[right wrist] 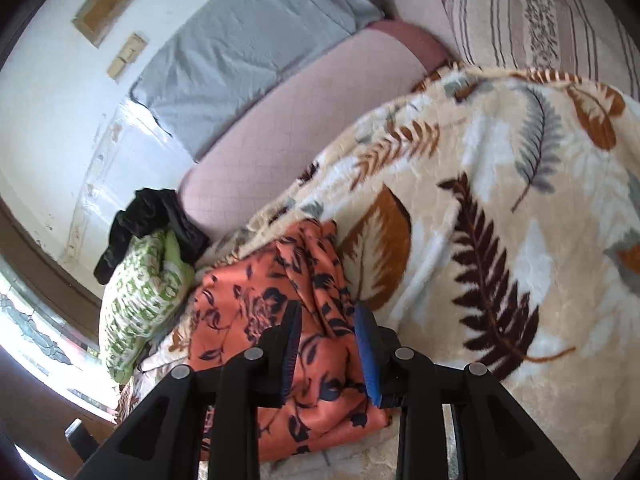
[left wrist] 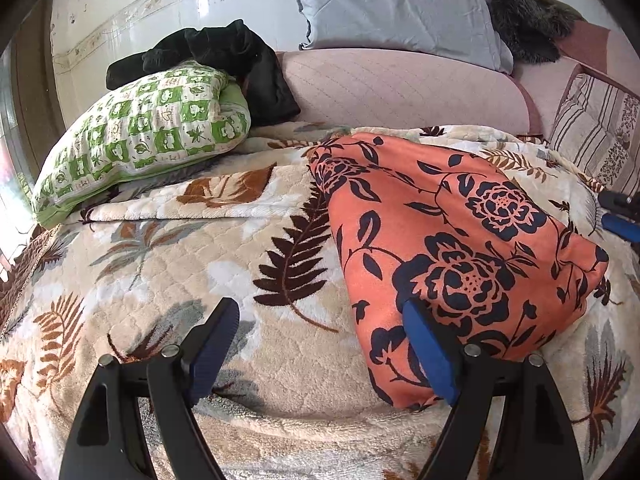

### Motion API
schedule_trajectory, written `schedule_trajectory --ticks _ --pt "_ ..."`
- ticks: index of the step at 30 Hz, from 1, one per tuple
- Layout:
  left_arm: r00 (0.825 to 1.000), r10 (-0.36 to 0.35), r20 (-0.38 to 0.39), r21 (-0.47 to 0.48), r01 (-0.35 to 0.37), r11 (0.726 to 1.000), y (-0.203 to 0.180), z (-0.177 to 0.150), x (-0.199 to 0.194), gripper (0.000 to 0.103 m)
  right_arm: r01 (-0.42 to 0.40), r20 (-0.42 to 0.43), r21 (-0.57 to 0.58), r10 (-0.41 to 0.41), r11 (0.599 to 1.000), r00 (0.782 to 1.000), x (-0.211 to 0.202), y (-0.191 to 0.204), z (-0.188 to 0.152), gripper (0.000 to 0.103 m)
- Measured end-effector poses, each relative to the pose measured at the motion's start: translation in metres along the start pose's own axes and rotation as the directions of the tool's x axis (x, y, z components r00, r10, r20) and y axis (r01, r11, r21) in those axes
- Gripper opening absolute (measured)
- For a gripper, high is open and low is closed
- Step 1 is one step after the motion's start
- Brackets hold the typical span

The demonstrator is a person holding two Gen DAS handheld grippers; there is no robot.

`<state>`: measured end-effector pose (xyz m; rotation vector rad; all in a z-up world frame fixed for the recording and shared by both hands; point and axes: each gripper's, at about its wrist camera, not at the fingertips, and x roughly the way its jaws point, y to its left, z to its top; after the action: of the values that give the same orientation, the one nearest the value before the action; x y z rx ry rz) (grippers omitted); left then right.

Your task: Fold small clothes

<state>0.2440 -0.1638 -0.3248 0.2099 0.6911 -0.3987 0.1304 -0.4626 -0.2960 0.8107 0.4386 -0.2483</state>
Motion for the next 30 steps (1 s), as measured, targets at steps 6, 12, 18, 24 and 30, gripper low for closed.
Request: schedule_trajectory --ticks 6,12,18,24,30 --pt "1.0 0.007 0.004 0.006 -0.007 1.0 -0.002 0.0 -0.001 0.085 -0.086 -0.113 -0.151 0.069 0.985 0.991 0.022 0.038 -0.018 0.028" --pt "1.0 0.005 0.006 0.016 -0.005 1.0 -0.004 -0.001 -0.001 0.089 0.072 -0.251 -0.108 -0.097 0.992 0.963 0.062 0.002 -0.037 0.026" --pt "1.0 0.0 0.003 0.01 0.0 1.0 -0.001 0.0 -0.001 0.089 0.097 -0.239 -0.172 -0.137 0.98 0.961 0.059 0.01 -0.04 0.027" --pt "1.0 0.006 0.006 0.015 -0.006 1.0 -0.003 0.0 0.0 0.089 0.092 -0.244 -0.162 -0.13 0.983 0.961 0.059 0.01 -0.038 0.027" --pt "1.0 -0.009 -0.015 -0.009 0.008 1.0 -0.001 0.002 0.001 0.089 0.084 -0.241 -0.167 -0.124 0.982 0.963 0.058 0.011 -0.038 0.027"
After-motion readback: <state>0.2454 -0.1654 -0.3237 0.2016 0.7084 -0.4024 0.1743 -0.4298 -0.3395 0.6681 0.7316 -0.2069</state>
